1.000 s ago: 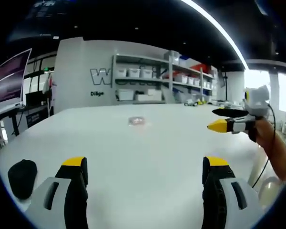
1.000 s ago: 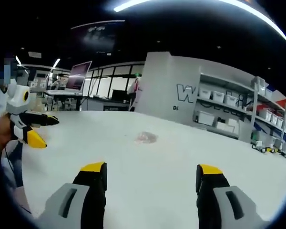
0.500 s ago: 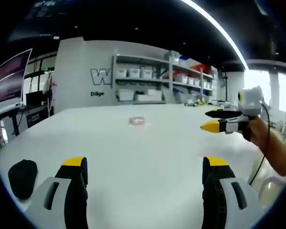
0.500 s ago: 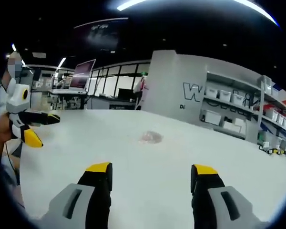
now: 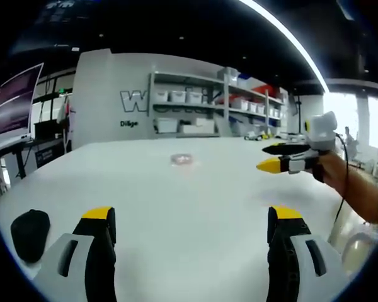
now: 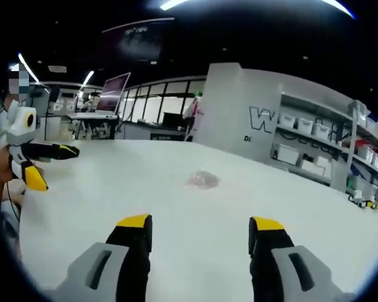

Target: Open the resealable bag by pulling the two sides of the seal apart until the entire bag opening is separated and visibly accessible.

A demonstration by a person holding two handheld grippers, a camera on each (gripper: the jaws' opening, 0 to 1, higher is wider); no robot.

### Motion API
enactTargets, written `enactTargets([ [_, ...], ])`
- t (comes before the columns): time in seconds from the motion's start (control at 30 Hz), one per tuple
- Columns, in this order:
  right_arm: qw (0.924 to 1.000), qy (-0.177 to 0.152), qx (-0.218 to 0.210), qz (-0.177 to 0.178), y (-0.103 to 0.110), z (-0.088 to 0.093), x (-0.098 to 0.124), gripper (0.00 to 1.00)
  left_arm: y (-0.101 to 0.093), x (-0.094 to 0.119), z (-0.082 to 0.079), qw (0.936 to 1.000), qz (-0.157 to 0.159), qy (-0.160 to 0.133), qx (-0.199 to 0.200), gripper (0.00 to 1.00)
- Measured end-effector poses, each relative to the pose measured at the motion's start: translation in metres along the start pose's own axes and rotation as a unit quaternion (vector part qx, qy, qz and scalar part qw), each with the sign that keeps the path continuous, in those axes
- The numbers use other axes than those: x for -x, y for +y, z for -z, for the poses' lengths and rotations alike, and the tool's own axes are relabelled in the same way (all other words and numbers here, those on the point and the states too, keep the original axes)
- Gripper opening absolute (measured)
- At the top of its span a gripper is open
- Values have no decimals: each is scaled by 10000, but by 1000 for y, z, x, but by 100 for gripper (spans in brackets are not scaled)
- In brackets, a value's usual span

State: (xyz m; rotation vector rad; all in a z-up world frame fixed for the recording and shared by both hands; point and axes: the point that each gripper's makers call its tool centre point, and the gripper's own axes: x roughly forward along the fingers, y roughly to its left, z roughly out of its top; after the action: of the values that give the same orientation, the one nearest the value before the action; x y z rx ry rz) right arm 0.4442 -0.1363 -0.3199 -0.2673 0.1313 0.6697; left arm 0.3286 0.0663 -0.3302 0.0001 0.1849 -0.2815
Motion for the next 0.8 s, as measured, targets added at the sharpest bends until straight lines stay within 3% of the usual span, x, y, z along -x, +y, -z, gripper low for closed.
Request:
enactTargets([
  [0.8, 9997, 141, 136, -139, -12, 6, -26, 54, 1, 0, 0, 10000, -4, 9, 29, 99],
])
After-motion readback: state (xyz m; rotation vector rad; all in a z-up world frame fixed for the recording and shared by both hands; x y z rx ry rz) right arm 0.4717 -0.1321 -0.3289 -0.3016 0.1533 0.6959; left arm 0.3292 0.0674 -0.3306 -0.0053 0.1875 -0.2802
